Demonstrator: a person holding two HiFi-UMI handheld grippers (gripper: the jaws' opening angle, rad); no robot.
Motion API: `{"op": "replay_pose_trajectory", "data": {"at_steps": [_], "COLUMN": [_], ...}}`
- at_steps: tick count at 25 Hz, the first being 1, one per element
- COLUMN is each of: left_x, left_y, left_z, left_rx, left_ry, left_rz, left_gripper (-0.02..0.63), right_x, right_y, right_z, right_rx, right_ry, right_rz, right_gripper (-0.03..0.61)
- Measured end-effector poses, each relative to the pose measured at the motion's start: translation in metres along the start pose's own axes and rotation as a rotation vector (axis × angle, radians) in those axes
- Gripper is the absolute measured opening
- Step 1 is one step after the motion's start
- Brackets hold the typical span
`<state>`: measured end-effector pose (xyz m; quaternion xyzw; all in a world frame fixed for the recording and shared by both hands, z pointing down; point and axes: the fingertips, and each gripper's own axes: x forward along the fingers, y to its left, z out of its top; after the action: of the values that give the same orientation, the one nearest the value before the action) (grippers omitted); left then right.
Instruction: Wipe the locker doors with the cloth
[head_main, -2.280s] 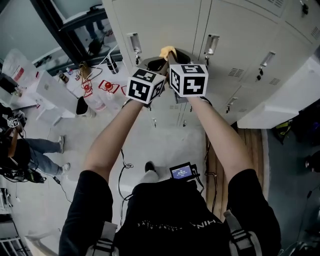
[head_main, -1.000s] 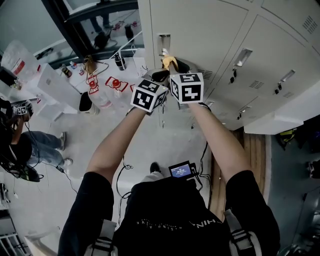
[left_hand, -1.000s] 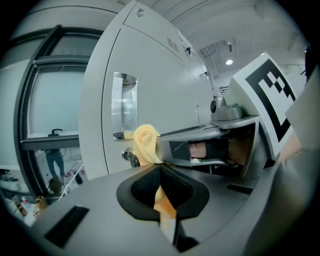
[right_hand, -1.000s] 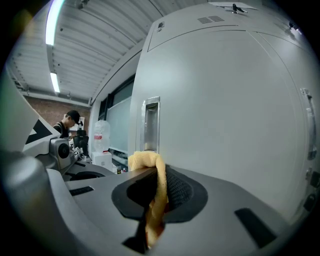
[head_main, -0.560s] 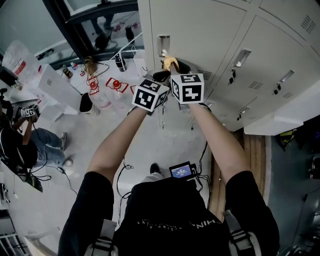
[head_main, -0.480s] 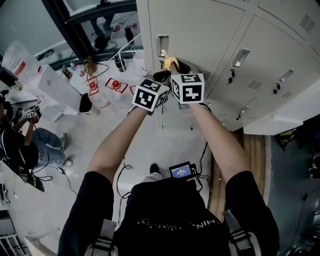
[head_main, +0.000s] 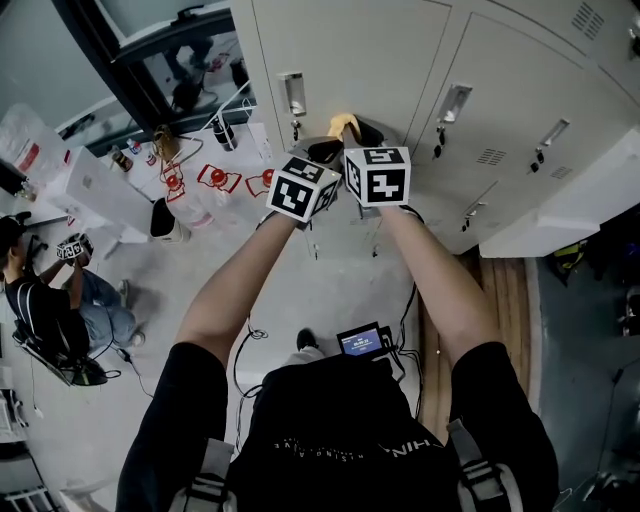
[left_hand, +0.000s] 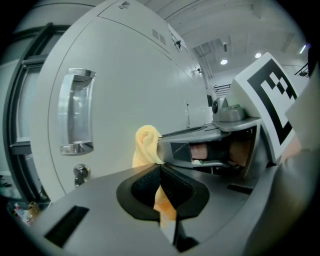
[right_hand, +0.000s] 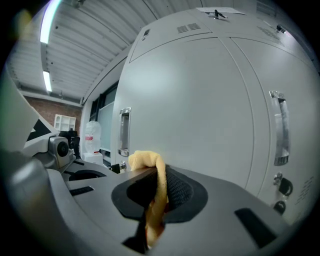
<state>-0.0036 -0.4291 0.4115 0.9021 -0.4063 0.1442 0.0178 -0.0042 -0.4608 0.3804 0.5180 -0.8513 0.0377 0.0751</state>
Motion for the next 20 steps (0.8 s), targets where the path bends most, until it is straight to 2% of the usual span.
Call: {"op": "replay_pose_trajectory", "data": {"at_steps": [10, 20], "left_x": [0.039, 0.069], "left_y": [-0.046, -0.075], "left_z": [0.017, 0.029], "left_rx": [0.002, 0.026], "left_ry": [-0.011, -0.011], "left_rz": [-0.079, -0.127], "left_gripper": [0.02, 0.02], "right_x": [-0.029, -0.046], "right_y": [-0.059, -0.1], "right_z": [-0.004, -0.007], "right_rx": [0.015, 0.024], "right_ry": [-0.002, 0.003], "right_rz": [-0.084, -0.134], "right_gripper": [0.051, 0.051]}}
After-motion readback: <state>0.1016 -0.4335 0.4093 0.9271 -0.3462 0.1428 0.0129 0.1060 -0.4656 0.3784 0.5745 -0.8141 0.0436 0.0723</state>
